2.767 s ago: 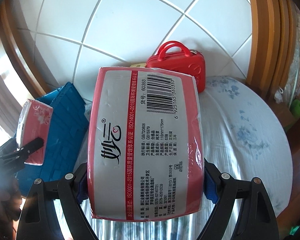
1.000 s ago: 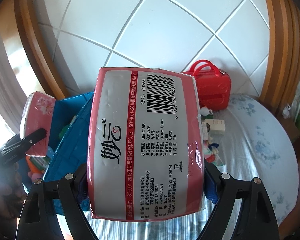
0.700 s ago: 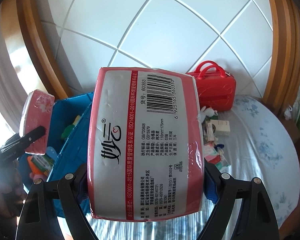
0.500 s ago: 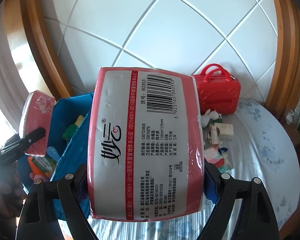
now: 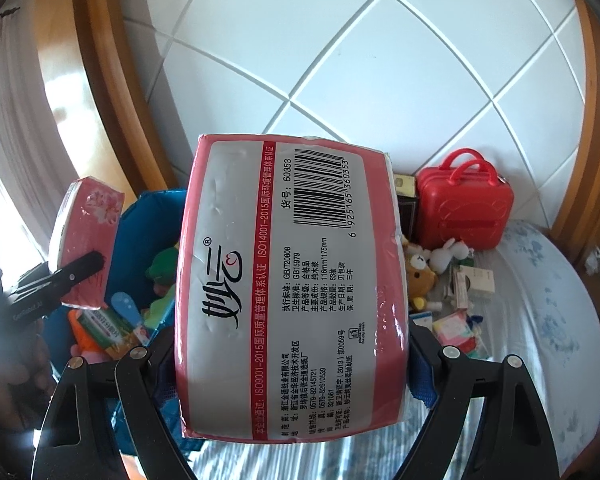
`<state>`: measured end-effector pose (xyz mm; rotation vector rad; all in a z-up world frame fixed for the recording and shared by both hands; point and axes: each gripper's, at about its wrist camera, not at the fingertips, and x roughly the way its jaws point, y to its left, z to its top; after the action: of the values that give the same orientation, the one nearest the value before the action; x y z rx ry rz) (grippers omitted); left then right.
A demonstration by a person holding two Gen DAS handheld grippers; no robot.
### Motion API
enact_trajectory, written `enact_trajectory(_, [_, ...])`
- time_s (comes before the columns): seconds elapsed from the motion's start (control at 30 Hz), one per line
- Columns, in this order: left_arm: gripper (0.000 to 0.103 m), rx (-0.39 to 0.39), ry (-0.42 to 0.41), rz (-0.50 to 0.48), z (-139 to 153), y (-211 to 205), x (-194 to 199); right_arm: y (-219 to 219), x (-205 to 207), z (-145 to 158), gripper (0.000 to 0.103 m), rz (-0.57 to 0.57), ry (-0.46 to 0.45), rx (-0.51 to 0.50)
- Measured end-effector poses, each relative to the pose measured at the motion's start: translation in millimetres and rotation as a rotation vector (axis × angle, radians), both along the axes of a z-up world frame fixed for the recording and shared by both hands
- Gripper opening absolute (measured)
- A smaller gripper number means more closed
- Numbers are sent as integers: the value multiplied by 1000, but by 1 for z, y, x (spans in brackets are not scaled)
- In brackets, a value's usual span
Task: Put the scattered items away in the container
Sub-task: 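Lift and carry both tissue packs over the blue crate with both tools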
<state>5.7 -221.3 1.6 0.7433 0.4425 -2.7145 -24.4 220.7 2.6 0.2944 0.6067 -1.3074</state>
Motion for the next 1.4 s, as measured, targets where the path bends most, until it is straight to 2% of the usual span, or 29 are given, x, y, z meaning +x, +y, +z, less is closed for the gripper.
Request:
enact_trajectory(0.63, [81, -1, -33, 117, -23, -68, 34, -29, 75, -20, 87, 78, 33, 11])
enact_trajectory(1.13, [81, 57, -86, 244, -49, -129, 53, -65, 169, -53, 87, 214, 80, 57])
enact_trajectory(1.4, [81, 48, -109, 301, -53, -164, 58, -93, 216, -74, 87, 255, 86, 104])
